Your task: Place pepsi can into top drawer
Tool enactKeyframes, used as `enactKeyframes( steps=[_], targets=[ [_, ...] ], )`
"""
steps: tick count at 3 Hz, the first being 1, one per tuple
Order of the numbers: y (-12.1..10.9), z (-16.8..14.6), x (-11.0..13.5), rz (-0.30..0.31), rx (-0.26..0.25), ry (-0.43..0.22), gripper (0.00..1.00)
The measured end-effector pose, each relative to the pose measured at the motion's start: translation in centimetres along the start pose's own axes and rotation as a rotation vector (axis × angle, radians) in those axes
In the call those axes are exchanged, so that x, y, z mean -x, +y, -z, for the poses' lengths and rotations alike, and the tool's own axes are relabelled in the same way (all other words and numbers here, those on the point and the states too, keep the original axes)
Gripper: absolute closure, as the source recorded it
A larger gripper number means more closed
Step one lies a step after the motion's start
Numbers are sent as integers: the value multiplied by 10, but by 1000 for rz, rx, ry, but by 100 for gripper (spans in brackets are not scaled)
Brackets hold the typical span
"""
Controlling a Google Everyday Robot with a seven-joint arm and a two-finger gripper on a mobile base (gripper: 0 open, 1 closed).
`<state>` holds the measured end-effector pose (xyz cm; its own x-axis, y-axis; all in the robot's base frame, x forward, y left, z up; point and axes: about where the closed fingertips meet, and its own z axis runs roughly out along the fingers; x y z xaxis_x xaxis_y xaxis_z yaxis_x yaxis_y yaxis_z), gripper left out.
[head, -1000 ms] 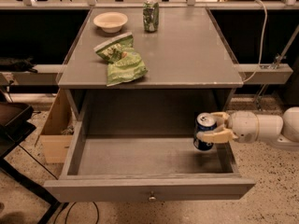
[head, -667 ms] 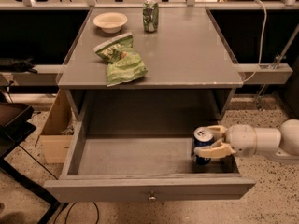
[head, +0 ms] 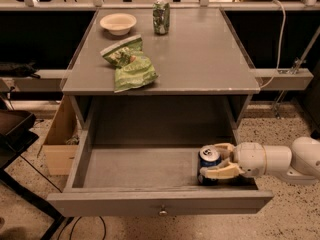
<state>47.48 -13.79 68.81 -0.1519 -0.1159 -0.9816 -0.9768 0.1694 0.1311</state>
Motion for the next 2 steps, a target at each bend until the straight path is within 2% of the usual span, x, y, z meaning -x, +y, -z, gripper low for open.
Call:
enactKeyframes(
  steps=[2],
  targets=[
    [0,0,0,0,0,0,34]
  ],
)
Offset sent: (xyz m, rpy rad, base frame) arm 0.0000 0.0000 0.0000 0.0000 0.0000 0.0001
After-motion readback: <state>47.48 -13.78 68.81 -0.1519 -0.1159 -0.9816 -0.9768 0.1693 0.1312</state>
